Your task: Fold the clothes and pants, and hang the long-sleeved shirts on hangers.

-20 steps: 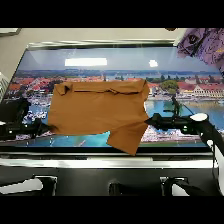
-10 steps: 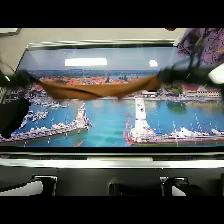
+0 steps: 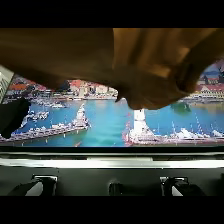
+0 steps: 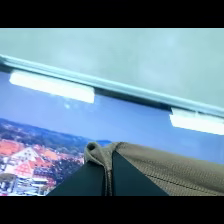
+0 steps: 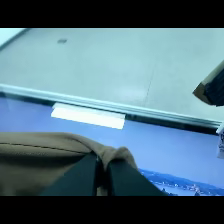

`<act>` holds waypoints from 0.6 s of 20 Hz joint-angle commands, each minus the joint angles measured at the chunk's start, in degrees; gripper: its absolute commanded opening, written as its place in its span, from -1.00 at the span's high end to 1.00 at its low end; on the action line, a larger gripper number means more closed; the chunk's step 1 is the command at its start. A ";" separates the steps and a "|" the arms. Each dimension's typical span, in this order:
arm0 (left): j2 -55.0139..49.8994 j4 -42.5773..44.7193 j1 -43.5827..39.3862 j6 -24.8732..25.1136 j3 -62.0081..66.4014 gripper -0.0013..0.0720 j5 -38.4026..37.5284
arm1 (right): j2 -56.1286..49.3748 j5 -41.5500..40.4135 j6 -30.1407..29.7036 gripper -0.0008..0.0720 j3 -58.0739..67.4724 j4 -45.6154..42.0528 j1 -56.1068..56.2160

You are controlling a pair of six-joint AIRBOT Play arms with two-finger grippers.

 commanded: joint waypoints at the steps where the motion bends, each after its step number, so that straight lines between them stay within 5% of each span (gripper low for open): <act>1: 10.29 8.98 -0.17 -3.98 -3.63 0.92 -1.01 | 4.98 4.22 5.40 0.90 1.49 -2.03 0.04; 7: 6.19 8.61 -0.17 -0.26 -7.96 0.92 -6.60 | -0.85 6.38 11.47 0.90 -1.81 -0.15 0.04; 12: -9.35 7.23 -0.20 2.69 -17.51 0.92 -4.81 | -16.17 7.23 16.61 0.90 -8.72 1.77 0.04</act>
